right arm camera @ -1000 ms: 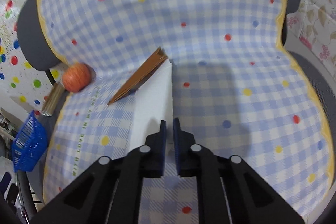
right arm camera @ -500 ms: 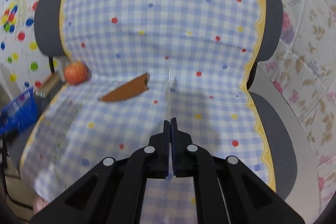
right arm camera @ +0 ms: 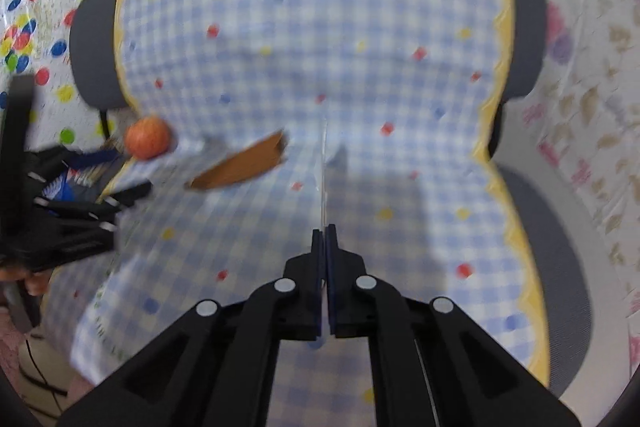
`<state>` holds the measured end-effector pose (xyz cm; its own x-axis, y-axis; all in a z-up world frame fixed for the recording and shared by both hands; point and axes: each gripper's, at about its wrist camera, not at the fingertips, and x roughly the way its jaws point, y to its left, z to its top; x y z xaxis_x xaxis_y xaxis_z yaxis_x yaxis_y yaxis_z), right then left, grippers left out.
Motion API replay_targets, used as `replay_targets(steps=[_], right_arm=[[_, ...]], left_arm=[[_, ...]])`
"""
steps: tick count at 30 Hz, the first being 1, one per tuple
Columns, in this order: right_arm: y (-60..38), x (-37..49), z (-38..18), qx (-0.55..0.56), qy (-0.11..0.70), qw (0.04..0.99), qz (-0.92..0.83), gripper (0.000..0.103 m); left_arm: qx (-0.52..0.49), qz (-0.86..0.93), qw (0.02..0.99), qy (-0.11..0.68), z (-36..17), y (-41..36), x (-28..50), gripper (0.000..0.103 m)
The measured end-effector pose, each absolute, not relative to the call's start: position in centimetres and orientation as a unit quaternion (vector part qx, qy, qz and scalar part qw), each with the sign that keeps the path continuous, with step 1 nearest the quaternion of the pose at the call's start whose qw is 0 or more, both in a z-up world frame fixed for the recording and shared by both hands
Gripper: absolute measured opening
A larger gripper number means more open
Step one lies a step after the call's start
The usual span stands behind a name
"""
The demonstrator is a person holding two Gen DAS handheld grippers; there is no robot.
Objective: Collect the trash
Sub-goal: 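Grasp the white paper with the right tool while left grasps the brown piece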
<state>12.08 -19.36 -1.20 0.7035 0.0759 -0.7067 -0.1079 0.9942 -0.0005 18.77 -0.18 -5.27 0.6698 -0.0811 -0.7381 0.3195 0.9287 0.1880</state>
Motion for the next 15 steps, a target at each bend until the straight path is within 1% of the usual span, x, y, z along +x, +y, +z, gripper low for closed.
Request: replay_targets(steps=[4, 10, 11, 12, 13, 15], right_arm=[[-20.9, 12.2, -0.8, 0.008, 0.378, 0.924, 0.061, 0.002], [-22.8, 12.7, -1.7, 0.055, 0.390, 0.916, 0.076, 0.002], [-22.9, 12.7, -1.9, 0.057, 0.392, 0.915, 0.075, 0.002], [-23.2, 12.8, -2.3, 0.060, 0.398, 0.912, 0.076, 0.002], [-23.5, 12.9, -2.7, 0.065, 0.403, 0.909, 0.079, 0.002], [-24.2, 12.6, -3.1, 0.078, 0.410, 0.905, 0.080, 0.002]], left_arm=[[0.130, -0.128, 0.897, 0.403, -7.3, -1.2, 21.5, 0.070], [0.114, -0.140, 0.887, 0.425, -9.7, -2.8, 24.6, 0.070], [0.113, -0.144, 0.882, 0.434, -10.2, -3.0, 25.0, 0.066], [0.109, -0.152, 0.876, 0.444, -10.6, -3.1, 25.3, 0.061], [0.110, -0.155, 0.877, 0.441, -10.5, -3.3, 25.3, 0.052], [0.106, -0.174, 0.878, 0.433, -10.0, -3.4, 24.8, 0.043]])
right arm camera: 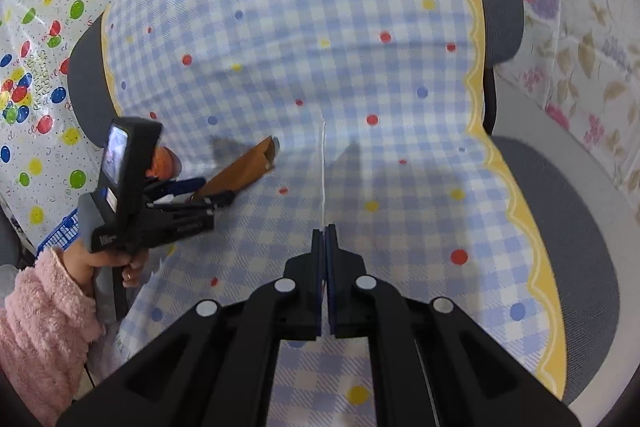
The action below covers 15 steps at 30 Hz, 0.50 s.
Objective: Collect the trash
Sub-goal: 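Carry the white paper and brown piece over the pink bin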
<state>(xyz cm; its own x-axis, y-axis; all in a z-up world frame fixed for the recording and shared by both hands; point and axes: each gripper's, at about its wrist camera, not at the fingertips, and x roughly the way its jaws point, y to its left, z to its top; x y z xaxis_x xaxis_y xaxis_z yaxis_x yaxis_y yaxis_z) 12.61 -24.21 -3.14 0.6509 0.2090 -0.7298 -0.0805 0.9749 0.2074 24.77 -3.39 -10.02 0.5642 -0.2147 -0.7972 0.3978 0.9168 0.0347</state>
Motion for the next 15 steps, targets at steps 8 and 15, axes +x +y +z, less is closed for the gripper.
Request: replay_targets(steps=[8, 15], right_arm=[[-24.2, 9.1, -2.9, 0.076, 0.414, 0.904, 0.070, 0.002], [-23.5, 4.7, -2.4, 0.046, 0.407, 0.912, 0.039, 0.002]], left_arm=[[0.077, -0.183, 0.896, 0.397, -6.3, -3.6, 16.4, 0.039], [0.042, -0.176, 0.909, 0.376, -3.9, -3.4, 7.4, 0.039]])
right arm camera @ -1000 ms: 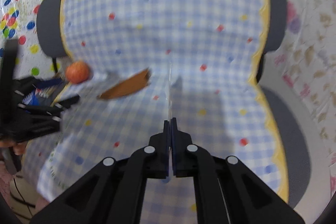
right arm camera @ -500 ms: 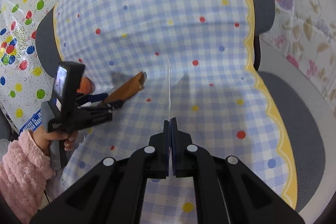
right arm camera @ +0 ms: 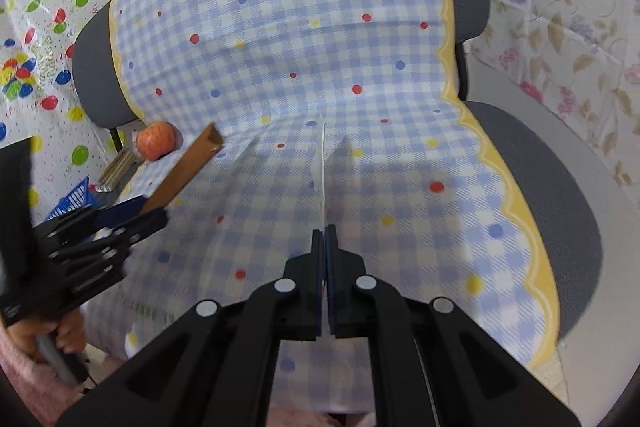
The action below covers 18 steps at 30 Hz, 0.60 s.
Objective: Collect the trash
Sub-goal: 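Carry the white paper and brown piece over the pink bin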
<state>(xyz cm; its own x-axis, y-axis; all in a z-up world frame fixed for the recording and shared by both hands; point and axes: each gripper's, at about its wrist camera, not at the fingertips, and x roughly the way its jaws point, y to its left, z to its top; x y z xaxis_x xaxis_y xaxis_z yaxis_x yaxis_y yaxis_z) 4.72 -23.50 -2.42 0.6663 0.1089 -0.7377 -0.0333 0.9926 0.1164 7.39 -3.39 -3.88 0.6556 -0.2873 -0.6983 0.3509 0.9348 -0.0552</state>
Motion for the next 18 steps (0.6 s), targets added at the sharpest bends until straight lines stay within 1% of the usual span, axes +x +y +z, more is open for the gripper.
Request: replay_targets(steps=[3, 8, 18], right_arm=[[-23.7, 2.6, -2.3, 0.029, 0.402, 0.915, 0.019, 0.002], [-25.2, -1.1, -2.3, 0.045, 0.405, 0.913, 0.006, 0.002], [-27.7, -10.0, -1.7, 0.054, 0.399, 0.915, -0.039, 0.002]], left_arm=[[0.030, -0.176, 0.912, 0.370, -3.5, -3.3, 5.0, 0.039], [0.030, -0.186, 0.911, 0.367, -2.9, -3.7, 0.9, 0.039], [0.050, -0.261, 0.895, 0.357, -2.0, -8.7, -6.8, 0.039]])
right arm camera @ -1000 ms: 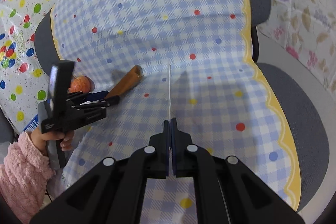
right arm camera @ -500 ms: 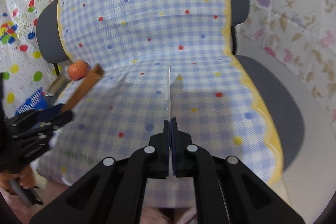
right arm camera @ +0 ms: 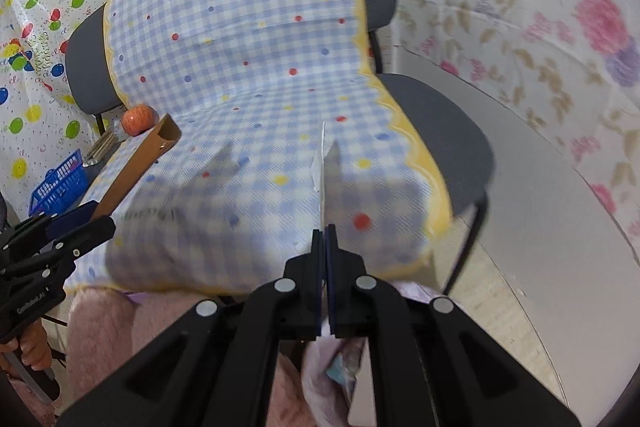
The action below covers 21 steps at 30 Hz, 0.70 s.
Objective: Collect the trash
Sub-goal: 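Carry the white paper and brown piece over the pink bin, then open both tools to drop the paper and brown piece into the bin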
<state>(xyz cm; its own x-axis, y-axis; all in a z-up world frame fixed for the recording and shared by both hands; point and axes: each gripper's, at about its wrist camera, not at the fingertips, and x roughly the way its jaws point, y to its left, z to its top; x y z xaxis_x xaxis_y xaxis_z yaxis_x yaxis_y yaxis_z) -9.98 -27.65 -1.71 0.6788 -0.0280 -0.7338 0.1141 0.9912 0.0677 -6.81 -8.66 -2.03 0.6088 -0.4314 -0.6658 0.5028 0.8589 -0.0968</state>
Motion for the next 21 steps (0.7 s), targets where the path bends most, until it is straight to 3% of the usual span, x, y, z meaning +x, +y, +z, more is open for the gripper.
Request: replay_targets(steps=[13, 21], right_arm=[[-32.4, -20.3, -4.4, 0.087, 0.416, 0.896, -0.131, 0.002], [-34.8, -21.1, -7.3, 0.138, 0.417, 0.886, -0.149, 0.002]], left_arm=[[0.086, -0.355, 0.846, 0.388, -5.9, -17.4, -12.7, 0.039], [0.122, -0.384, 0.815, 0.417, -9.2, -22.0, -12.0, 0.039]])
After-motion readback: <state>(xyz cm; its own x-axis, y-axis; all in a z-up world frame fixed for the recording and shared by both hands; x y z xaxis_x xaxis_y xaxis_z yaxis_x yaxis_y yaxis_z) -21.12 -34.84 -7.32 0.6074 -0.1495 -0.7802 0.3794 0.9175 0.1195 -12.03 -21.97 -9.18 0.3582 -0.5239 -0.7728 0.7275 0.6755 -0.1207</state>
